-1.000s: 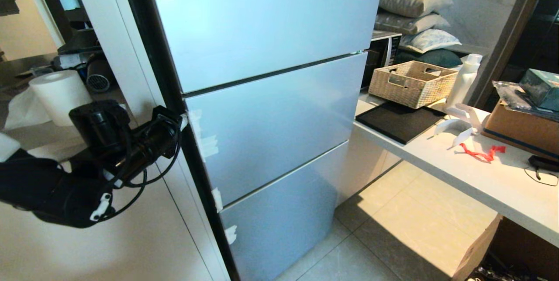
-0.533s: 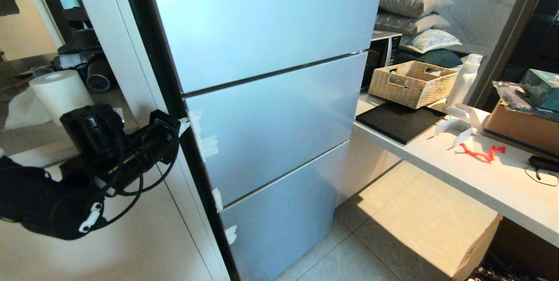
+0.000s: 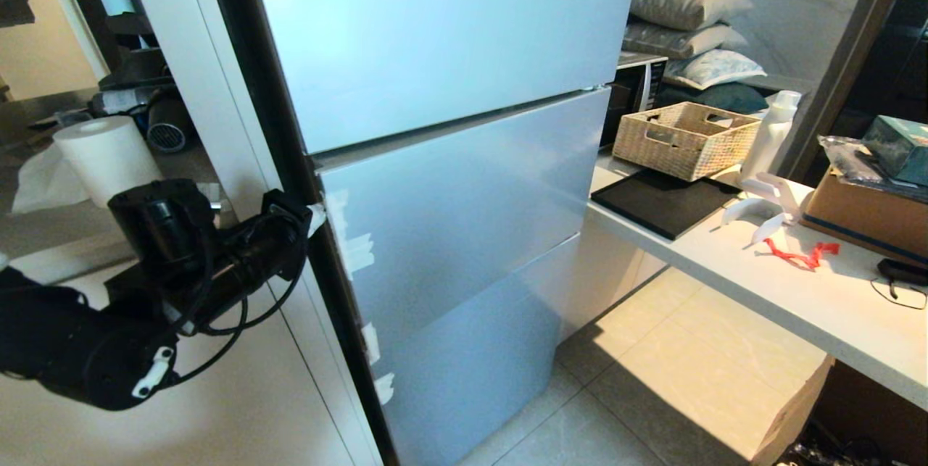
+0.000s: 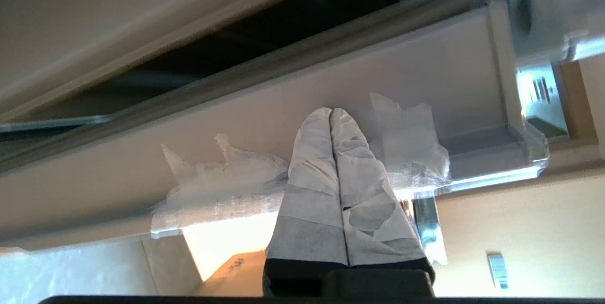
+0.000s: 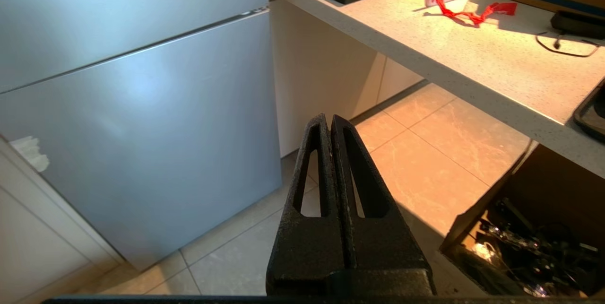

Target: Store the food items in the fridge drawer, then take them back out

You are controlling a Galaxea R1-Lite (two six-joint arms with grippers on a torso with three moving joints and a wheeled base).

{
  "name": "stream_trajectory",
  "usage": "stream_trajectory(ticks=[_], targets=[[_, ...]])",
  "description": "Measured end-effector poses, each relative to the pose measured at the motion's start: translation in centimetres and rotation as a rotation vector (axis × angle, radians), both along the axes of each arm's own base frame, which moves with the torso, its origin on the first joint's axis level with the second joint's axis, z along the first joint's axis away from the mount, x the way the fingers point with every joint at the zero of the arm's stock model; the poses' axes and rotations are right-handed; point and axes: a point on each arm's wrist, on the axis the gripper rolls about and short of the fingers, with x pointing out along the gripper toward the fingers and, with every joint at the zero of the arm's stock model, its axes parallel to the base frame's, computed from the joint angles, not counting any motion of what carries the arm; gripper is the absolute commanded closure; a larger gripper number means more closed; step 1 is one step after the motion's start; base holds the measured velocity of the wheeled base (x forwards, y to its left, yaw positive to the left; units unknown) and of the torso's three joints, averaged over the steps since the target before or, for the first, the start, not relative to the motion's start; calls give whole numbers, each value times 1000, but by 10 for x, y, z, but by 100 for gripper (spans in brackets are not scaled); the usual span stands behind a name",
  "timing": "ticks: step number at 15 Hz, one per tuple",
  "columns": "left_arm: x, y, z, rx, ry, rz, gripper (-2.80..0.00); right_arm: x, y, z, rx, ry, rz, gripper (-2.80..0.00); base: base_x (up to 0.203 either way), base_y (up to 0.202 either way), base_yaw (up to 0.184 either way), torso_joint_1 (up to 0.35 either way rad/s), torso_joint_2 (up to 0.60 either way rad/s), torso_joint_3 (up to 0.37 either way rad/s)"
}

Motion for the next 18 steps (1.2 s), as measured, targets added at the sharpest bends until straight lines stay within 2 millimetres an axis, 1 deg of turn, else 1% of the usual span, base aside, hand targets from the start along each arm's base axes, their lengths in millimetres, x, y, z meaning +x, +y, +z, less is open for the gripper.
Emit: stream_trajectory(ticks=[4, 7, 12, 14, 18], targets=[[-9, -5, -2, 4, 11, -24, 0, 0, 0, 0, 0, 0, 0, 0, 0, 0, 0, 0, 0, 0], [-22, -16, -1, 6, 18, -69, 0, 0, 0, 0, 0, 0, 0, 0, 0, 0, 0, 0, 0, 0], [-53, -39, -3, 14, 36, -184, 0, 0, 0, 0, 0, 0, -1, 0, 0, 0, 0, 0, 0, 0], [-65, -43, -4, 18, 45, -212, 0, 0, 0, 0, 0, 0, -1, 0, 0, 0, 0, 0, 0, 0], [-87, -44, -7, 27, 62, -227, 0, 0, 0, 0, 1, 0, -1, 0, 0, 0, 0, 0, 0, 0]])
